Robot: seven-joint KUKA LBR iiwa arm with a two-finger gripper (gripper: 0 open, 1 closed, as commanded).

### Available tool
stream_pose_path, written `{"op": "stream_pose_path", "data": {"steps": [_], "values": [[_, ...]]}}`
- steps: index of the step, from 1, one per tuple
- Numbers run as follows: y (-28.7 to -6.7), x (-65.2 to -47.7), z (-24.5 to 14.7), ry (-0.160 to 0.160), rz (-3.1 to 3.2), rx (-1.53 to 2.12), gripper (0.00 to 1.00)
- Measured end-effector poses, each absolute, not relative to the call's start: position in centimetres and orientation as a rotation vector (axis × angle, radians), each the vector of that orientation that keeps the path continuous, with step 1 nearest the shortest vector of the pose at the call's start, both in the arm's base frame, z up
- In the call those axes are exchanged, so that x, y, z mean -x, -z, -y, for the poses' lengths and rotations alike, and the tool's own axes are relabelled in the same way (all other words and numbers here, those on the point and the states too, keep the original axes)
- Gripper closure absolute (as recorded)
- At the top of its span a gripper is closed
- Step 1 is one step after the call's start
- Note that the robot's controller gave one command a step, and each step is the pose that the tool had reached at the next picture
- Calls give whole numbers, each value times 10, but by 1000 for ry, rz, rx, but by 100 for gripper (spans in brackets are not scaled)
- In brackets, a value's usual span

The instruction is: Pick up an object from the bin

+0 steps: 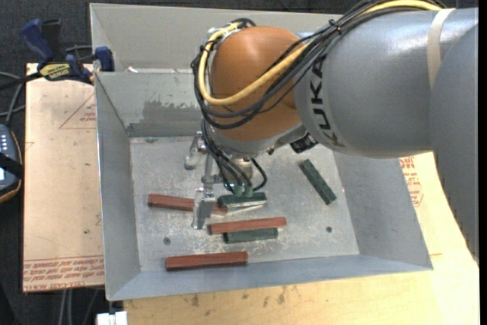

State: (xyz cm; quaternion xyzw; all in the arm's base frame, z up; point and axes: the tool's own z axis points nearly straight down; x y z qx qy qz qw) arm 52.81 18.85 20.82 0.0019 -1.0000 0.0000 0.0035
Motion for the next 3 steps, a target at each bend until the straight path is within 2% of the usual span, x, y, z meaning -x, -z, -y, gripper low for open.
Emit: {"op": "stream_pose_path", "data": {"steps": [1, 2, 3], "values": [[-212, -530, -188, 2, 3141, -1, 0], [-92, -561, -145, 11, 3145, 137, 100], [-92, -561, -145, 12, 3145, 137, 100]]}}
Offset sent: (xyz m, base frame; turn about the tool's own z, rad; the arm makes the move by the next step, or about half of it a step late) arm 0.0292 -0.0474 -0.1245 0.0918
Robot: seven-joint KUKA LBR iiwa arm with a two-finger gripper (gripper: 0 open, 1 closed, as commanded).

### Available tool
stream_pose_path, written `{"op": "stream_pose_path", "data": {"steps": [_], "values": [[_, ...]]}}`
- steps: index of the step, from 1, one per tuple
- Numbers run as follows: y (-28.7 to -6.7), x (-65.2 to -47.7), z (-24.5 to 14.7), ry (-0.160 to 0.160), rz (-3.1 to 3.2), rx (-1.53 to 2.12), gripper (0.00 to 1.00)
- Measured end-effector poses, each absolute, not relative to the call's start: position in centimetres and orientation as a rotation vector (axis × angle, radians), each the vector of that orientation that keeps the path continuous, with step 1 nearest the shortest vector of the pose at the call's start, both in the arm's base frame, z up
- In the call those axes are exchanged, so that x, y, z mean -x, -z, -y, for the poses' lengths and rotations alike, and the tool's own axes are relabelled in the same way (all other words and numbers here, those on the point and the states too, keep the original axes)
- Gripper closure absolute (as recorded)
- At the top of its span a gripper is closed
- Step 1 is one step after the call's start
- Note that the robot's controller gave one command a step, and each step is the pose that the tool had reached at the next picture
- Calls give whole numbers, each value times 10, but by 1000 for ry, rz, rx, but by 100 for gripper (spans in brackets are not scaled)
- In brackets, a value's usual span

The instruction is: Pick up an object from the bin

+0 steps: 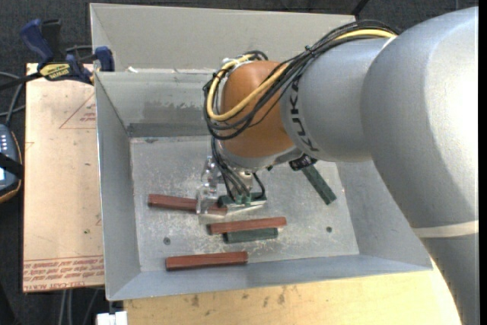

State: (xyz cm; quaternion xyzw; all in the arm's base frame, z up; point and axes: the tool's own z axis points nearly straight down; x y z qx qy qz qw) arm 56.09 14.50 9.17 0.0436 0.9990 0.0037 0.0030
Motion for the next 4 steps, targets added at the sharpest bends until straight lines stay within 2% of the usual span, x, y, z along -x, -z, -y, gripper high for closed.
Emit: {"op": "stream_pose_path", "data": {"steps": [1, 2, 3, 4], "values": [[-92, -561, -146, -11, -3132, -136, 100], [-111, -548, -148, -6, -3139, 7, 100], [-166, -543, -140, 1, -3143, 129, 100], [-74, -543, -173, -5, -3137, -38, 0]]}}
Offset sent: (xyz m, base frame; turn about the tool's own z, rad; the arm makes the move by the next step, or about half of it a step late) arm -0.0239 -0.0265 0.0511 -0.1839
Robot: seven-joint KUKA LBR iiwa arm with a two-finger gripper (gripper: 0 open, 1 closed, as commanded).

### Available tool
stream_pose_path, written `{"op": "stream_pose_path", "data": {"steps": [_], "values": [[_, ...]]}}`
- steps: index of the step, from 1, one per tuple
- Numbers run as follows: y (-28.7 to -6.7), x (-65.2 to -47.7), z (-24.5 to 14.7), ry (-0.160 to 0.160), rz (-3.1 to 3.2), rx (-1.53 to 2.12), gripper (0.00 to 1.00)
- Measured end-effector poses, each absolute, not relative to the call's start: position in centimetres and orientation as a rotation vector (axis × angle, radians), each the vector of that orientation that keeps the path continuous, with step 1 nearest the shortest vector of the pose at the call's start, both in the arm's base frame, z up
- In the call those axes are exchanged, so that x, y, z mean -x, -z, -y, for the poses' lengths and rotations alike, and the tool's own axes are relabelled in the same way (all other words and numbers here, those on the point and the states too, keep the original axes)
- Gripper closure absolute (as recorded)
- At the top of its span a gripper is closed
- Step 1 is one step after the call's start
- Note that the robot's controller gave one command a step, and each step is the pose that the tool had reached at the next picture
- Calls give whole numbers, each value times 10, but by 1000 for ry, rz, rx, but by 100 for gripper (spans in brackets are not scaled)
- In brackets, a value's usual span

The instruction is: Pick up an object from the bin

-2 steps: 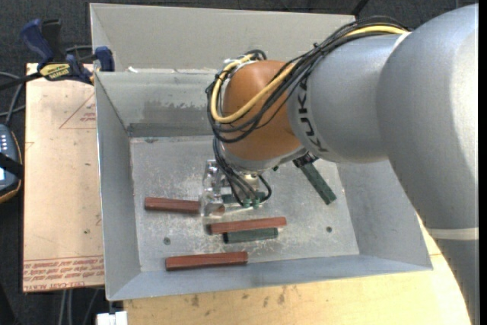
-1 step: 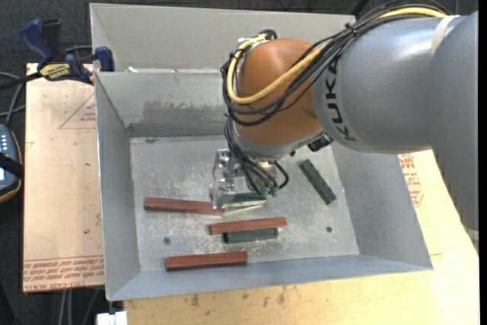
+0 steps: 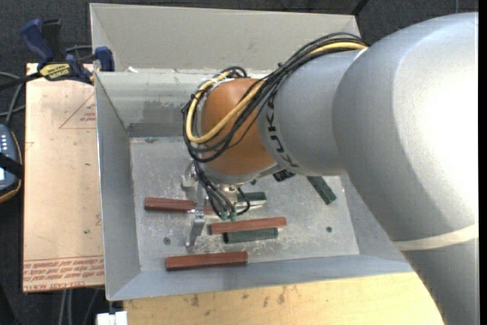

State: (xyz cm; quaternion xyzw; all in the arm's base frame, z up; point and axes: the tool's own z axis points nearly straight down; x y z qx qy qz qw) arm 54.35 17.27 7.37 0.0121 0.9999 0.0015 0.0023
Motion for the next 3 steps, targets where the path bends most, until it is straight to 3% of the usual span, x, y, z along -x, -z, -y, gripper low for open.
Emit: {"op": "stream_pose_path", "data": {"steps": [1, 2, 3], "values": [[-78, -549, -176, -13, -3120, -46, 100], [-78, -549, -176, -13, -3120, -46, 100], [-237, -552, -191, -5, -3132, 68, 100]]}}
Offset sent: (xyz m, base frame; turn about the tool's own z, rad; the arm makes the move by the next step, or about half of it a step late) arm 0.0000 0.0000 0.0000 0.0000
